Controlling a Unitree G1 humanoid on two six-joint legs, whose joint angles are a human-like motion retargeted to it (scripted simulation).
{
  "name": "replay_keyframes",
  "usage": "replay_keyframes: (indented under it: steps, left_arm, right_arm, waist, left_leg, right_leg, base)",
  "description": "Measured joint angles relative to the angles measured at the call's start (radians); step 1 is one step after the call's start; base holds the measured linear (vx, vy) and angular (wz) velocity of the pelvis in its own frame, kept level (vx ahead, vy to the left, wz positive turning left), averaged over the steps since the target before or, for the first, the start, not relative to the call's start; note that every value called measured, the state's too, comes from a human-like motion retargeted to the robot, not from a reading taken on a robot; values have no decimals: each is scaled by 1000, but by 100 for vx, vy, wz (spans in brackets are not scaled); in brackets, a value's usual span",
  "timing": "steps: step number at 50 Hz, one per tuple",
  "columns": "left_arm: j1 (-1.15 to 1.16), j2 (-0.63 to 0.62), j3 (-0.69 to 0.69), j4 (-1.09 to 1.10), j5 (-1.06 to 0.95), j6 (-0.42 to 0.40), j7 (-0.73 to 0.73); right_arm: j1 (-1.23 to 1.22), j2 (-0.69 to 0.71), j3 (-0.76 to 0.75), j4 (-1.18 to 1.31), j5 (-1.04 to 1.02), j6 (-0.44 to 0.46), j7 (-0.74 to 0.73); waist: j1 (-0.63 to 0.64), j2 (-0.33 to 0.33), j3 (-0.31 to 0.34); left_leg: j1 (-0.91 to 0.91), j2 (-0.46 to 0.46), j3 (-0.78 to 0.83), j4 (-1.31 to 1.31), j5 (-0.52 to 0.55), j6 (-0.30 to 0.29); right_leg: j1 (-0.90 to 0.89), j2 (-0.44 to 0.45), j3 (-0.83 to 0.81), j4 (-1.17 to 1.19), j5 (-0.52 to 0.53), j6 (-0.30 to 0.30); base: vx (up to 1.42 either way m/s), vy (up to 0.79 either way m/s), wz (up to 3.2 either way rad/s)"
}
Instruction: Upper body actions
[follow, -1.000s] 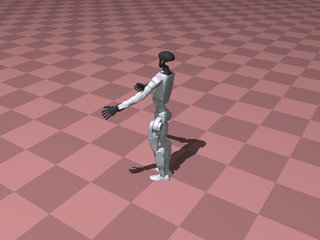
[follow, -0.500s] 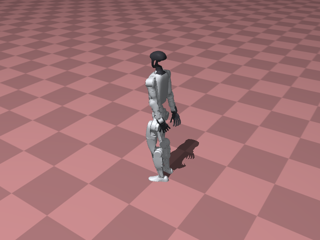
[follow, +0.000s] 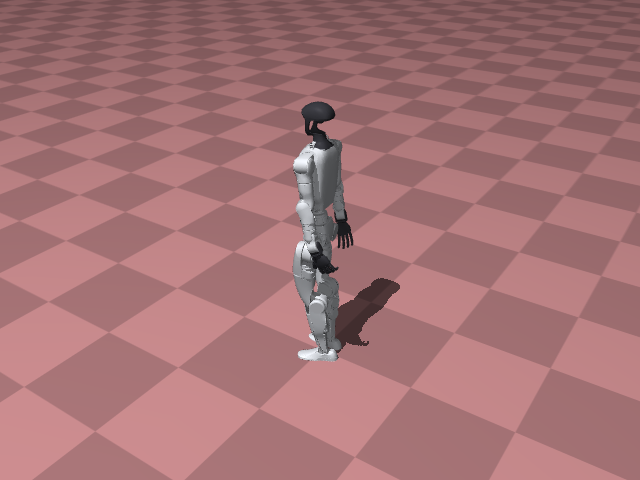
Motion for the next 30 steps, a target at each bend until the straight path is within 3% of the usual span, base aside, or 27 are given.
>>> replay_keyframes:
  steps: [5,10,12,20,23,25,26,27,30]
  left_arm:
    - [4,-8,-7,9,-1,-14,4]
    - [7,-3,18,17,-44,-18,-16]
    - [9,3,20,20,-46,-20,-16]
    - [3,29,-13,58,-47,-25,5]
    - [-29,46,-37,78,-90,-10,-4]
    - [-54,73,-76,78,-146,8,-21]
    - [-91,85,-94,78,-191,11,1]
    - [-133,98,-98,78,-232,5,27]
    - [-306,156,-36,78,-285,-63,81]
  right_arm:
    - [34,1,40,13,-83,8,29]
    - [76,-14,54,13,-100,29,27]
    - [84,-22,42,13,-80,33,28]
    - [65,-25,0,13,56,9,-3]
    - [36,4,14,13,158,15,11]
    - [11,18,27,13,199,46,38]
    - [-19,23,33,13,204,75,26]
    - [-55,28,46,13,205,98,6]
    - [-210,44,76,13,175,88,-63]
  waist:
    - [-54,10,11]
    - [-4,0,19]
    - [58,-3,20]
    - [-25,2,55]
    - [16,-8,66]
    - [-10,0,51]
    - [-158,7,39]
    - [-220,10,27]
    - [85,2,-16]
  left_leg:
    - [21,-21,-56,-17,1,19]
    - [10,-2,-4,-4,2,1]
    - [8,10,58,-1,-3,-4]
    - [18,-7,-8,-6,3,5]
    - [4,9,33,2,8,-4]
    - [-5,10,0,5,15,-3]
    - [-30,-28,-151,18,37,4]
    - [-42,-43,-213,23,47,8]
    - [-13,38,78,2,10,-8]
  right_leg:
    - [14,3,-56,-3,-9,2]
    - [13,3,-3,-1,-4,-2]
    - [11,13,57,-1,-4,-4]
    - [18,4,-13,-5,0,-6]
    - [11,7,25,-7,9,-9]
    - [3,-3,-7,-6,16,-1]
    - [28,-8,-160,-45,22,-6]
    - [37,-10,-223,-61,24,-10]
    - [5,3,70,-5,6,18]
  base:
    - [-1,-1,50]
    - [1,0,-55]
    - [0,1,-115]
    - [-7,0,30]
    - [-7,0,-43]
    - [3,-2,188]
    - [4,-2,408]
    - [-2,1,173]
    - [-4,2,-318]
